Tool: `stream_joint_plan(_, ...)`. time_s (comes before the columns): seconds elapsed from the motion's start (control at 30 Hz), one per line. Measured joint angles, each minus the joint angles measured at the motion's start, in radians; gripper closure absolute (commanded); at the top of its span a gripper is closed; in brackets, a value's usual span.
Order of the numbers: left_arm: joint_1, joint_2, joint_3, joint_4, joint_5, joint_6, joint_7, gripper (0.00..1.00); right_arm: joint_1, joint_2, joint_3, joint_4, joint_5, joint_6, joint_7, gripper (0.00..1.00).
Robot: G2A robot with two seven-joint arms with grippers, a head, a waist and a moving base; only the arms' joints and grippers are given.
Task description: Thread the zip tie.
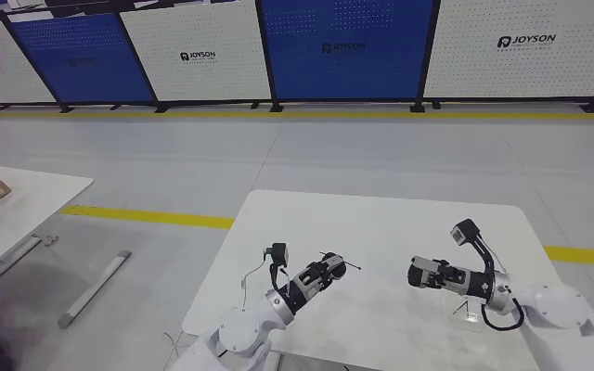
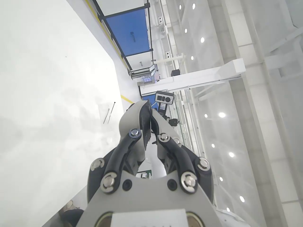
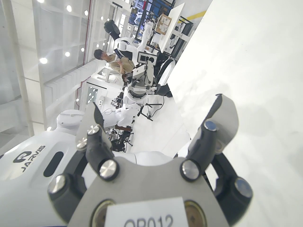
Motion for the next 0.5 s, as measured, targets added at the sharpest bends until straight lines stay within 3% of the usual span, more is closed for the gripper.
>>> stream_joint_plan(0.13,0.0,0.0,0.0,0.0,0.0,0.0,0.0,1.0,0.003,0.02,0.057,-0.022,-0.059,0.035,0.077,0.0)
stream_joint_plan(0.23,0.0,0.0,0.0,0.0,0.0,0.0,0.0,1.0,0.023,0.032,0.069,-0.022,-0.169,0.086,0.116,0.0)
stream_joint_plan(0.3,0.0,0.0,0.0,0.0,0.0,0.0,0.0,1.0,0.032,0.034,0.071,-0.024,-0.225,0.114,0.086,0.0)
stream_joint_plan(0.5,0.0,0.0,0.0,0.0,0.0,0.0,0.0,1.0,0.031,0.034,0.071,-0.025,-0.227,0.115,0.068,0.0)
